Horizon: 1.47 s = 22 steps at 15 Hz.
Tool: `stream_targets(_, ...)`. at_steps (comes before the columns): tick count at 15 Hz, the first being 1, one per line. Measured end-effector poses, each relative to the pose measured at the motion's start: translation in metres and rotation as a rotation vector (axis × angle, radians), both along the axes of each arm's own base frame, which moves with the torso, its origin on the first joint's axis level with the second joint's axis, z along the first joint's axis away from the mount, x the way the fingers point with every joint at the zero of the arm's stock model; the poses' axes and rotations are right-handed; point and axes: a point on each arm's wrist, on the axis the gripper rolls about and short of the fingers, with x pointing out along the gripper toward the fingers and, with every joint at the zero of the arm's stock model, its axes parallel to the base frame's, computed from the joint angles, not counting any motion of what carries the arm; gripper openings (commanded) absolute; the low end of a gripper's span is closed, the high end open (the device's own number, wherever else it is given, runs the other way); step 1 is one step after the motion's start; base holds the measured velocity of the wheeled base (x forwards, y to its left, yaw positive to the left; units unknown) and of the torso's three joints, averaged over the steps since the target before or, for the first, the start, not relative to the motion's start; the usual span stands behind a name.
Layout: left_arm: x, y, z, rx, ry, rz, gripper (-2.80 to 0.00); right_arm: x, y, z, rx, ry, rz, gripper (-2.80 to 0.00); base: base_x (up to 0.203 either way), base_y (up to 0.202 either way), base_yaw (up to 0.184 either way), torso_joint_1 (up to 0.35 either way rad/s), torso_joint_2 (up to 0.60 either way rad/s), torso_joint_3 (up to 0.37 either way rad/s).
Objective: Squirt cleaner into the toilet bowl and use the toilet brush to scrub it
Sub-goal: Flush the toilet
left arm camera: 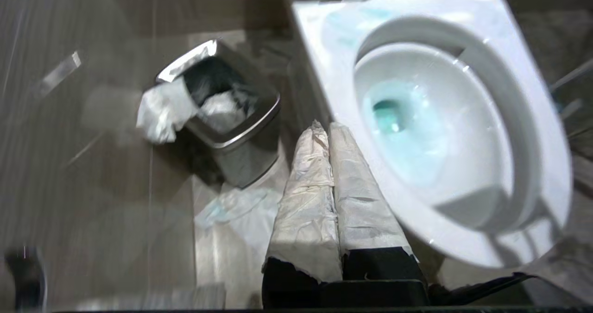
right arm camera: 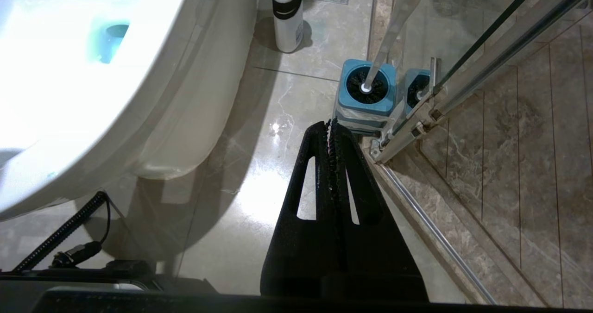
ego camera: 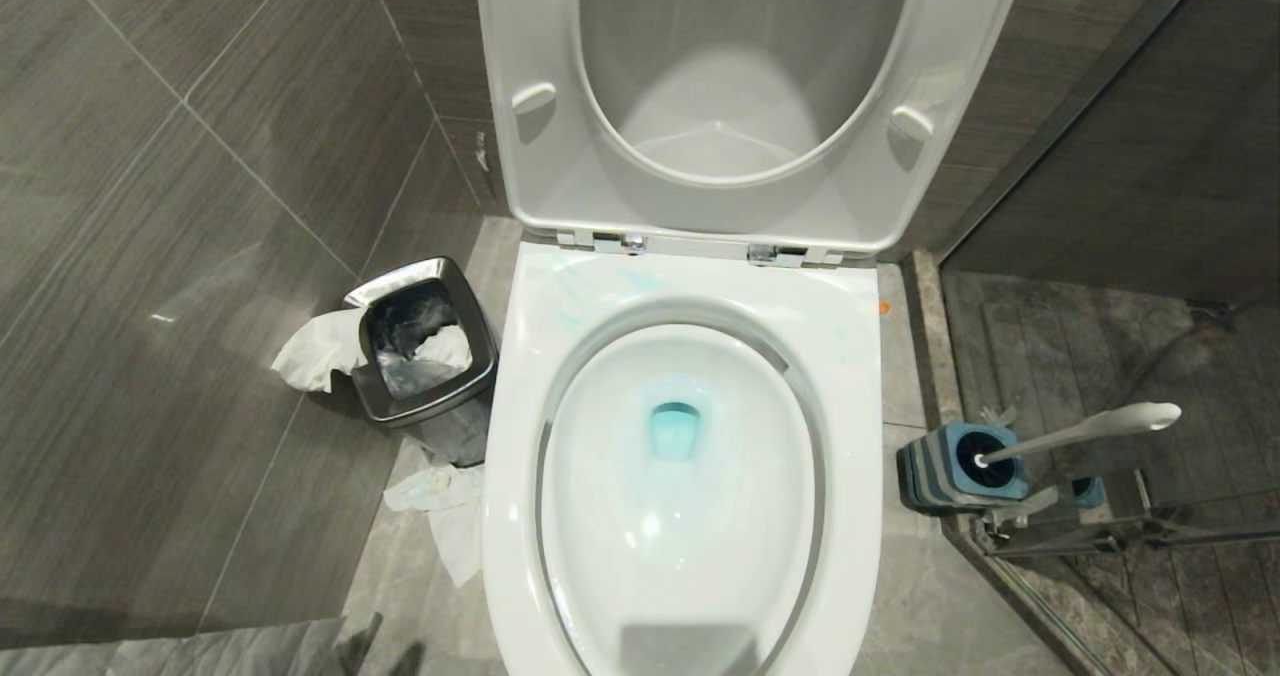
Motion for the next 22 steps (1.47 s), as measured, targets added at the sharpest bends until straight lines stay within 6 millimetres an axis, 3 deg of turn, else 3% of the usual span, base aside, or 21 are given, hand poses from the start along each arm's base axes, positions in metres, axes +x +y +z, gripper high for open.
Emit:
stream_targets(5, 0.042, -0.005, 0.080, -0.029, -0.021, -0.134, -2.80, 0.000, 0.000, 0.000, 0.000, 0.000, 0.000, -2.80, 0.000, 0.000, 0.000, 0.000, 0.00, 0.000)
stream_targets(8, 0.090, -0.014, 0.122, -0.063, -0.064, -0.165, -2.80, 0.000, 0.000, 0.000, 0.000, 0.000, 0.000, -2.80, 0.000, 0.000, 0.000, 0.000, 0.00, 0.000)
stream_targets(13, 0.189, -0.020, 0.192, -0.103, -0.237, -0.109, -2.80, 0.000, 0.000, 0.000, -0.001, 0.001, -0.001, -2.80, 0.000, 0.000, 0.000, 0.000, 0.00, 0.000)
stream_targets(18, 0.266, -0.017, 0.205, -0.213, -0.298, -0.103, -2.80, 0.000, 0.000, 0.000, -0.001, 0.001, 0.000, -2.80, 0.000, 0.000, 0.000, 0.000, 0.00, 0.000)
stream_targets(22, 0.298, -0.017, 0.209, -0.263, -0.318, -0.186, -2.80, 0.000, 0.000, 0.000, 0.000, 0.001, 0.000, -2.80, 0.000, 0.000, 0.000, 0.000, 0.00, 0.000)
